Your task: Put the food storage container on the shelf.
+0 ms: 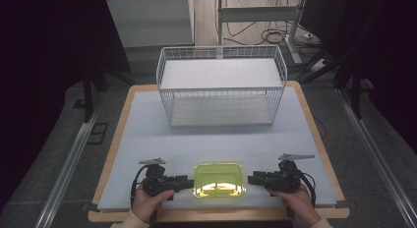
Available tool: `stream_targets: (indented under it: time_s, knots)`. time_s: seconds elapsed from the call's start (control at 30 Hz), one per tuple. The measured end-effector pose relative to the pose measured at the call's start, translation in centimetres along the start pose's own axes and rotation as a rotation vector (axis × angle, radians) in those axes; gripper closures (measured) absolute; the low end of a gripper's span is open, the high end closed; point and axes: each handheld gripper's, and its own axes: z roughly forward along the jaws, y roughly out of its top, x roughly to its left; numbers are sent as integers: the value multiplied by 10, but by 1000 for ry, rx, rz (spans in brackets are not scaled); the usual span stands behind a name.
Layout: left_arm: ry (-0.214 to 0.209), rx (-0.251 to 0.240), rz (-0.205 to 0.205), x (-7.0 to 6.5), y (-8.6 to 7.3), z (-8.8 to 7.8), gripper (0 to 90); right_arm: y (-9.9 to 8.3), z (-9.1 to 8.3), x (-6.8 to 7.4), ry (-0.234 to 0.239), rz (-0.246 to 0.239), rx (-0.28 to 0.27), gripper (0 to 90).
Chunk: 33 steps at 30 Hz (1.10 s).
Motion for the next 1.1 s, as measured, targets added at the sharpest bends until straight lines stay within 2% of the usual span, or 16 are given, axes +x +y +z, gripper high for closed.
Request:
stream_targets:
  time_s: [0.3, 0.47, 0.8, 1.1]
  knots:
    - [-47, 3, -31, 4, 3, 7, 643, 5, 13, -3, 33, 52, 25, 583]
    - [-53, 16, -33, 5, 4, 9, 653, 6, 18, -3, 41, 62, 34, 604]
    - [-77, 23, -49, 8, 5, 12, 683, 5, 26, -5, 102, 103, 52, 691]
    - [-101, 35, -63, 9, 6, 15, 701, 6, 28, -6, 119, 143, 58, 728]
